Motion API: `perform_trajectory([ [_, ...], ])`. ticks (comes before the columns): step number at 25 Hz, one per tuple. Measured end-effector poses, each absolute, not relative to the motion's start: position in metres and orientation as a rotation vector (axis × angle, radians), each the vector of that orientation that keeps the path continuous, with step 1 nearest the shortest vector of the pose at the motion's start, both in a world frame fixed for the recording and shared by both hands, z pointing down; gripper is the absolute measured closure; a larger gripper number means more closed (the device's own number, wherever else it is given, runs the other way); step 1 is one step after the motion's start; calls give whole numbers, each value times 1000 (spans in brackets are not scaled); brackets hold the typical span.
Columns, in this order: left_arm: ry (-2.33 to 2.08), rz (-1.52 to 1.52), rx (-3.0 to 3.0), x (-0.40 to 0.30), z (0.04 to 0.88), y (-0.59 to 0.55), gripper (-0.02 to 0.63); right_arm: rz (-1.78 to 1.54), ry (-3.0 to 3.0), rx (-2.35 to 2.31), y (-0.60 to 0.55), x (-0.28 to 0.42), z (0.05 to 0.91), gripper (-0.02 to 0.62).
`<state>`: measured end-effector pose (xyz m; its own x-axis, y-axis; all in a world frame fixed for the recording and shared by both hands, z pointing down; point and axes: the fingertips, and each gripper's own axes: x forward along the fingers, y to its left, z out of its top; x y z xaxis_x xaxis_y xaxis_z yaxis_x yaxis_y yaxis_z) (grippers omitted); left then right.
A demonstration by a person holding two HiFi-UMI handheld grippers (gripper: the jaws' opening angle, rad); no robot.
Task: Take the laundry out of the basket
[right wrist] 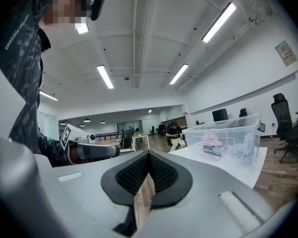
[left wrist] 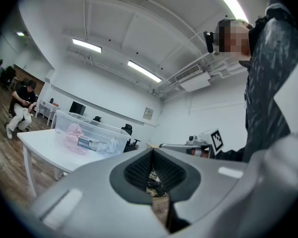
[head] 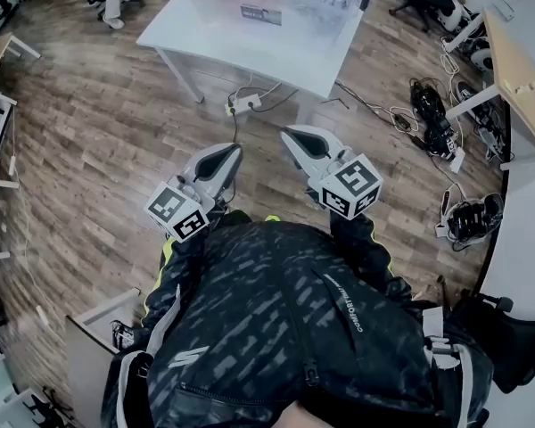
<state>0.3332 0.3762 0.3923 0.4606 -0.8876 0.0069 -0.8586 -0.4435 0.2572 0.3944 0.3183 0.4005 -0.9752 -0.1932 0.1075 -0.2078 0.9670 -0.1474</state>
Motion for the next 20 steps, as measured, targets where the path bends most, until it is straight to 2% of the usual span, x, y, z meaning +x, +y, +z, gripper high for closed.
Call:
perform_trajectory([
  [20,-1535,-107,2458,324,410,362,598,268,-3007,196,321,370,413,597],
])
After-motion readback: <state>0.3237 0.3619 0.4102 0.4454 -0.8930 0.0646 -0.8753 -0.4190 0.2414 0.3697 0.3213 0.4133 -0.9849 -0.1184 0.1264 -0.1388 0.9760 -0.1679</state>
